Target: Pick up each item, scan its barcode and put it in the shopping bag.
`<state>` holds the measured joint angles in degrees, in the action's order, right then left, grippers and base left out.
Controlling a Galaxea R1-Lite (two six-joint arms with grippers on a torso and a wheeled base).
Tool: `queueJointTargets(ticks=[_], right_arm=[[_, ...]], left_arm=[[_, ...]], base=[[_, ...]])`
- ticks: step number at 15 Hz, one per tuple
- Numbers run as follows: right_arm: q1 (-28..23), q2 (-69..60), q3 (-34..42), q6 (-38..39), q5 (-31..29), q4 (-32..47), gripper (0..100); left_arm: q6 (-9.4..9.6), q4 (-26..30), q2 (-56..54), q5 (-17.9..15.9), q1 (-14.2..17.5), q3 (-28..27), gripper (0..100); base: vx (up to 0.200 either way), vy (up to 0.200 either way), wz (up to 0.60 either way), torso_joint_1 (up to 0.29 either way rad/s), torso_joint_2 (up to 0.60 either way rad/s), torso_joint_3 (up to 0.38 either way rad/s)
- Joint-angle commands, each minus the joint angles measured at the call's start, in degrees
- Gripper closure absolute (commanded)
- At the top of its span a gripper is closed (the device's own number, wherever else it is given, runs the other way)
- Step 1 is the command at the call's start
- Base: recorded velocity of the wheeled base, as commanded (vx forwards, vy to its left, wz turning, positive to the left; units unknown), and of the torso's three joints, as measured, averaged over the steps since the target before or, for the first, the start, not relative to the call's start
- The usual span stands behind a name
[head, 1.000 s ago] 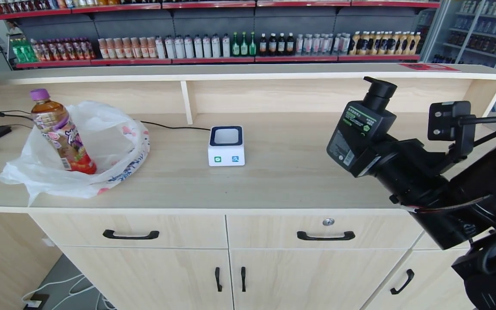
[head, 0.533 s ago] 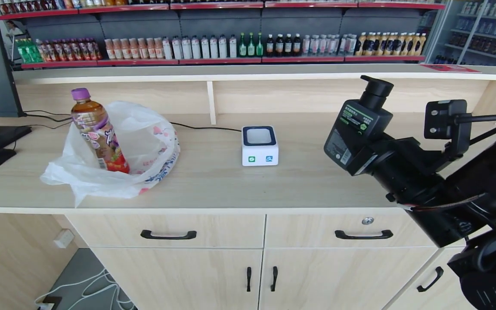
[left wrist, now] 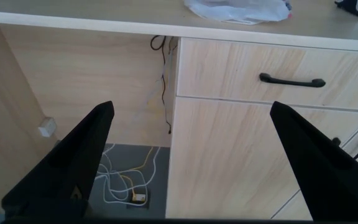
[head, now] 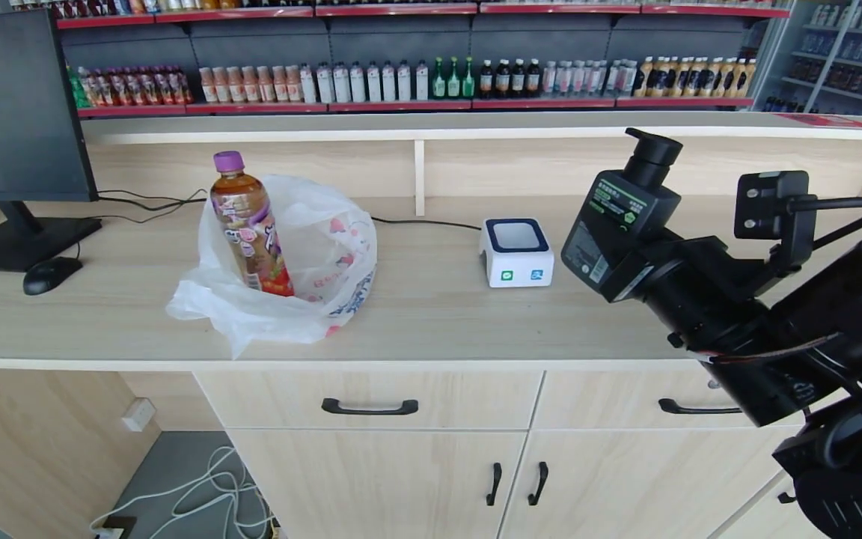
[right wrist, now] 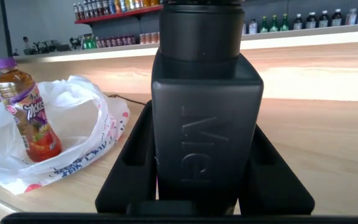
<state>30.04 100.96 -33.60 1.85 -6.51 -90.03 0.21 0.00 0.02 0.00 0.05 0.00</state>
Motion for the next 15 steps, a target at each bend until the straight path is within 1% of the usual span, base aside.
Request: queueJointTargets(ticks=[1, 4, 7, 12, 13, 15], right_arm=[[0.0, -0.2, 0.0, 0.0, 0.0, 0.0, 100], [0.0, -0.2, -0.1, 0.1, 0.0, 0.0, 100], [0.0, 0.1, -0.2, 0.2, 0.0, 0.0, 100], [0.0, 1.3, -2.3, 0.3, 0.0, 0.0, 100], [0.1, 1.7, -2.8, 0.3, 0.1, 0.0, 100], [-0.2, 3.2, -6.7, 0.4, 0.1, 0.0, 100]], left_arm=[[-0.03, 0.0, 0.1, 0.0, 0.0, 0.0, 0], [0.06, 0.0, 0.1, 0.0, 0.0, 0.0, 0], [0.06, 0.0, 0.1, 0.0, 0.0, 0.0, 0], [0.06, 0.0, 0.1, 0.0, 0.0, 0.0, 0], [0.06, 0.0, 0.1, 0.0, 0.0, 0.0, 0], [0.14, 0.0, 0.1, 0.0, 0.0, 0.0, 0]], base=[[0.000, 0.200, 0.00, 0.007, 0.01, 0.002], [0.000, 0.200, 0.00, -0.001, 0.00, 0.005], [0.000, 0.000, 0.00, 0.000, 0.00, 0.000], [0.200, 0.000, 0.00, -0.004, 0.00, 0.001], [0.000, -0.200, 0.00, 0.022, 0.00, -0.002], [0.000, 0.000, 0.00, 0.000, 0.00, 0.000]])
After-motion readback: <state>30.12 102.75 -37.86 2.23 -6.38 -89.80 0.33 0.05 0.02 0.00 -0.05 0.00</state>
